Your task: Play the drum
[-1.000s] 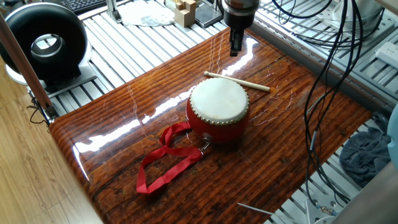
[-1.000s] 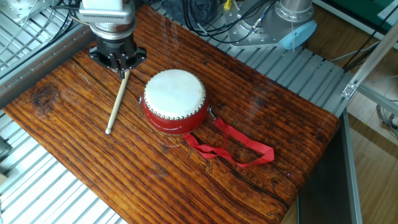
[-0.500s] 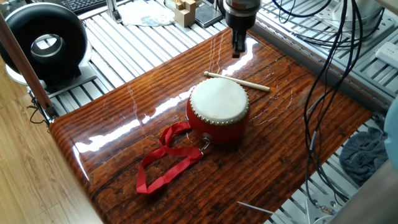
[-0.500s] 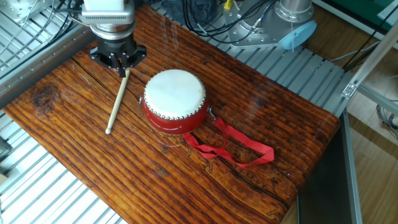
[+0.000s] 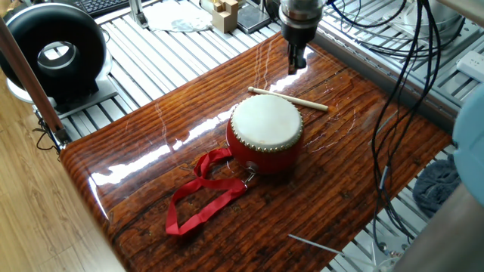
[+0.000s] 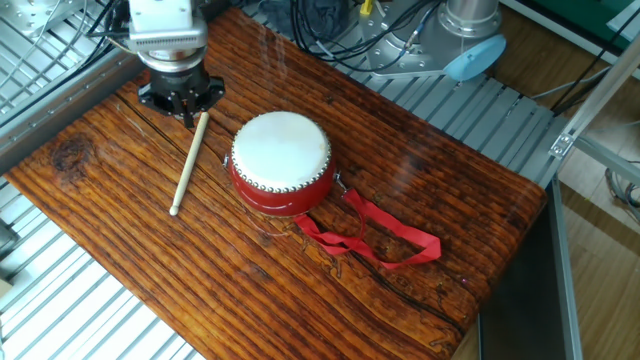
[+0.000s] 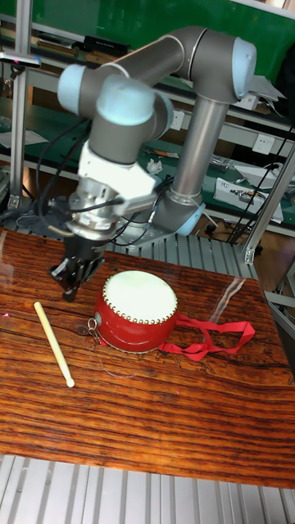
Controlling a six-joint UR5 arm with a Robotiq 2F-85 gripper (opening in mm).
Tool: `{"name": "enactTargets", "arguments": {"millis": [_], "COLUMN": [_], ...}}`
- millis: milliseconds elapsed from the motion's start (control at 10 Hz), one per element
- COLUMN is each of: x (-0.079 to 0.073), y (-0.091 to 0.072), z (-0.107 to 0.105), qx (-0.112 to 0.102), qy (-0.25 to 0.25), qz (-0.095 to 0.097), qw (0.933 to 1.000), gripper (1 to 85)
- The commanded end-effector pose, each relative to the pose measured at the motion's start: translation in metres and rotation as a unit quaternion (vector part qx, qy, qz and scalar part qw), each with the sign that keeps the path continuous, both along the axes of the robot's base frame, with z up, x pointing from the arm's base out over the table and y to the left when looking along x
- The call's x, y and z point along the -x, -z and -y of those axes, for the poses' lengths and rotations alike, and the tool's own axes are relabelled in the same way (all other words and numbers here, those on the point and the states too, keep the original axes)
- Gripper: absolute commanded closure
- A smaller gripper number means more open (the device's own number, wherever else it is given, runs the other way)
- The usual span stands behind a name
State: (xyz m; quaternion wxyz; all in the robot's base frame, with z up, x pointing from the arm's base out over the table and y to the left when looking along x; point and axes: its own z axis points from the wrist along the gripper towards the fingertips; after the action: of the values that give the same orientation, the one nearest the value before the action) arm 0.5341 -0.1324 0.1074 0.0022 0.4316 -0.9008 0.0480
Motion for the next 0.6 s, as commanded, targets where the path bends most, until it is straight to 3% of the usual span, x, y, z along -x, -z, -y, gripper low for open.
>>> {"name": "enactTargets", "arguments": {"millis": [0, 200, 300, 500], "x": [0.003, 0.003, -0.003, -0.003], "y": [0.013, 0.021, 0.026, 0.039], "z": [0.006, 0.004, 0.010, 0.015], "qx": [-0.022, -0.035, -0.028, -0.026], "qy": [0.054, 0.093, 0.102, 0.107], "qz": [-0.007, -0.012, 0.001, -0.002], "qw": [0.9983, 0.9950, 0.9944, 0.9939], "gripper": [64.3, 62.3, 62.0, 58.3]}}
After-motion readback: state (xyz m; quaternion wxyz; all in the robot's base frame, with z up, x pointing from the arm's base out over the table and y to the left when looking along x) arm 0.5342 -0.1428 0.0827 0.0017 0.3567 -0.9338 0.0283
